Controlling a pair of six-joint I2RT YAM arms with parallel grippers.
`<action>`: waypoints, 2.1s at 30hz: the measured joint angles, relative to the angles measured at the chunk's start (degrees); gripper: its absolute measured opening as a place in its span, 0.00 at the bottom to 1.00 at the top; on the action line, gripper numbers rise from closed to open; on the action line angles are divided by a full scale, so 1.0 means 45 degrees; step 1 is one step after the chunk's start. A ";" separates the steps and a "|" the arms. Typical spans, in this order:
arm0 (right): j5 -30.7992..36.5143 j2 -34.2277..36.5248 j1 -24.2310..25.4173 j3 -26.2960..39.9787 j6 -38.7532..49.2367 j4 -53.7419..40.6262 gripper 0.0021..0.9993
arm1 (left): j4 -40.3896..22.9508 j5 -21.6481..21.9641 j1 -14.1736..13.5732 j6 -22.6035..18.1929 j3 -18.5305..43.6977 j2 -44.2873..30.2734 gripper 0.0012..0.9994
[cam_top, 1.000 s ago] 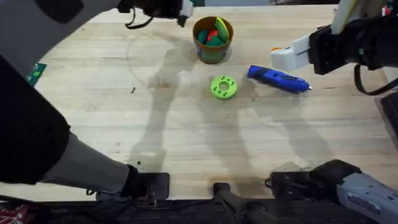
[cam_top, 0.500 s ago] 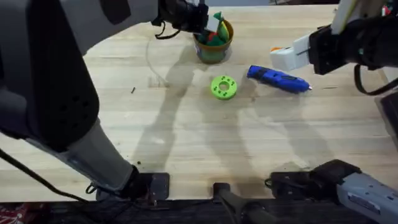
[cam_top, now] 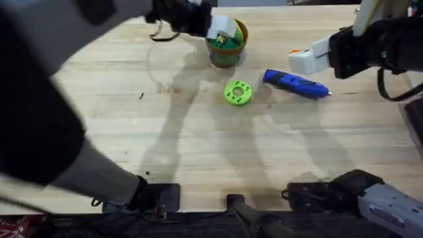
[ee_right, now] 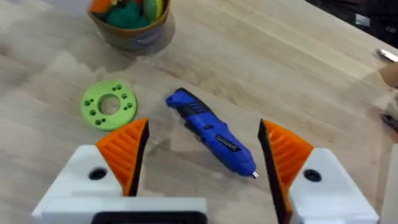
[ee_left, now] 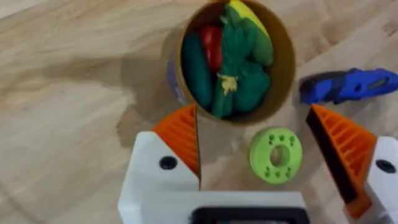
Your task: Pick up the gripper from the table and insert it into the empty holder that is missing its gripper. Then pick up a screw, insert it into the mounting hole, and use the screwdriver to tighten it. Finally, clean up the table by picking up the vegetable and placing it into the bucket.
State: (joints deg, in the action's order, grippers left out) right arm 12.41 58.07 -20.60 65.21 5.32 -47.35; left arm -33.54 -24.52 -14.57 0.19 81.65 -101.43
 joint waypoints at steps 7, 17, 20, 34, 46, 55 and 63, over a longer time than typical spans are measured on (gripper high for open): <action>0.1010 -0.0910 0.0010 0.0000 0.0000 -0.0011 0.98 | -0.3225 0.0717 0.0075 -0.0323 0.0059 0.3647 0.99; 0.1187 -0.1321 0.0010 0.0000 0.0000 -0.0137 0.98 | -0.7298 0.1948 -0.0387 -0.0674 0.0146 0.6871 0.99; 0.1193 -0.1317 0.0010 0.0000 0.0000 -0.0160 0.98 | -0.7756 0.2042 -0.0387 -0.0696 0.0146 0.7004 0.99; 0.1193 -0.1317 0.0010 0.0000 0.0000 -0.0160 0.98 | -0.7756 0.2042 -0.0387 -0.0696 0.0146 0.7004 0.99; 0.1193 -0.1317 0.0010 0.0000 0.0000 -0.0160 0.98 | -0.7756 0.2042 -0.0387 -0.0696 0.0146 0.7004 0.99; 0.1193 -0.1317 0.0010 0.0000 0.0000 -0.0160 0.98 | -0.7756 0.2042 -0.0387 -0.0696 0.0146 0.7004 0.99; 0.1193 -0.1317 0.0010 0.0000 0.0000 -0.0160 0.98 | -0.7756 0.2042 -0.0387 -0.0696 0.0146 0.7004 0.99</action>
State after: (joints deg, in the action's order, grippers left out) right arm 17.78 52.14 -20.56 65.21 5.32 -48.07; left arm -68.45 -15.33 -16.32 -2.94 82.30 -69.91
